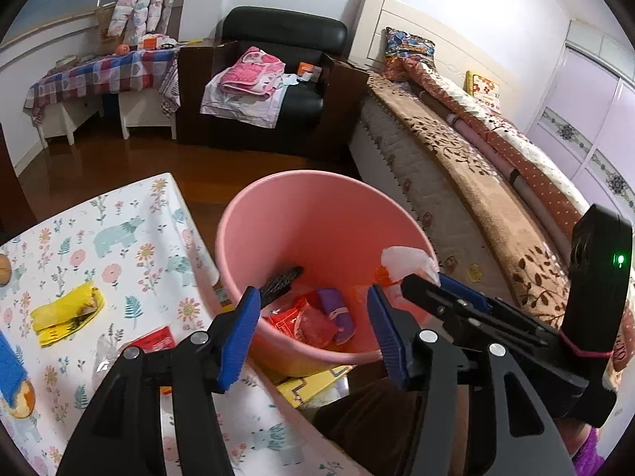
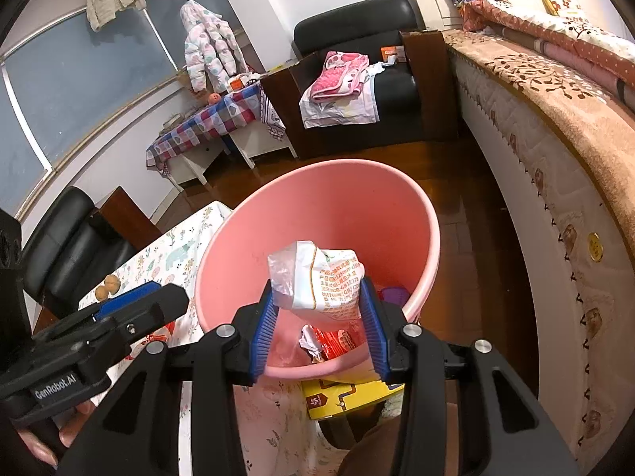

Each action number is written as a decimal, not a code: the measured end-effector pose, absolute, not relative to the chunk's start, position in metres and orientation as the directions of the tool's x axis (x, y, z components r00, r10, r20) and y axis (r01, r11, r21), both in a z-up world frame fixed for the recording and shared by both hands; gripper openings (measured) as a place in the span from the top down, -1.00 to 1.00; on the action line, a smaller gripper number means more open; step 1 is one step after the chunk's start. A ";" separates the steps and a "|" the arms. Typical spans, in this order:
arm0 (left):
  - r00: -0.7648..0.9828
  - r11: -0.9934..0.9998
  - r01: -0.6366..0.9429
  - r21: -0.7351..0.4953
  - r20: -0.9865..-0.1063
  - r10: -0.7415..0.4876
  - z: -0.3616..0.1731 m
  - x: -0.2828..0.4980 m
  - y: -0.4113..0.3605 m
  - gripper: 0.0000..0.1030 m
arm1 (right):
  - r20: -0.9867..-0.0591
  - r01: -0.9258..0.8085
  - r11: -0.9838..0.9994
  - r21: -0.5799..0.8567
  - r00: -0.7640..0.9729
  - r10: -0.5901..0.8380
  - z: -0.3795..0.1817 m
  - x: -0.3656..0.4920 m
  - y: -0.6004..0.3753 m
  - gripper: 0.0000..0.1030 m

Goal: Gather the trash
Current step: 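Release the white paper bag into the bucket with the right gripper while the left drops the black net, then grasp the blue foam net with the left gripper while the right returns to the table, then grasp the yellow plastic bag with the right gripper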

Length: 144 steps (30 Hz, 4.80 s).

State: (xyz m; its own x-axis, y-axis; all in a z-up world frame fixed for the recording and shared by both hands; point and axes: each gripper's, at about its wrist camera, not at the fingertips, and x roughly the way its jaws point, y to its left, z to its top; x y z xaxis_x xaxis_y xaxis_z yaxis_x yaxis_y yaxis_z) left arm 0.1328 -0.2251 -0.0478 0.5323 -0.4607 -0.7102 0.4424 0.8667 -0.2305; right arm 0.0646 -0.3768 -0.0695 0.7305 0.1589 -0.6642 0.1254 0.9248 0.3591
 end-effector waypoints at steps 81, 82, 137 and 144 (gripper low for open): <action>0.626 0.952 -0.227 -0.206 -0.780 -0.020 -0.082 0.094 0.061 -0.12 | -0.678 -0.233 0.915 0.331 0.615 0.402 -0.055 0.067 -0.212 0.10; 0.618 0.947 -0.238 -0.217 -0.786 -0.025 -0.085 0.099 0.063 -0.12 | -0.679 -0.228 0.914 0.336 0.614 0.403 -0.056 0.069 -0.211 0.10; 0.609 0.915 -0.224 -0.336 -0.781 -0.138 -0.097 0.133 0.091 0.75 | -0.904 -0.809 0.583 0.075 0.191 0.382 -0.084 0.204 -0.075 0.64; 0.638 0.919 -0.197 -0.342 -0.756 -0.144 -0.078 0.123 0.087 0.75 | -0.826 -0.705 0.676 0.215 0.238 0.511 -0.058 0.193 -0.098 0.65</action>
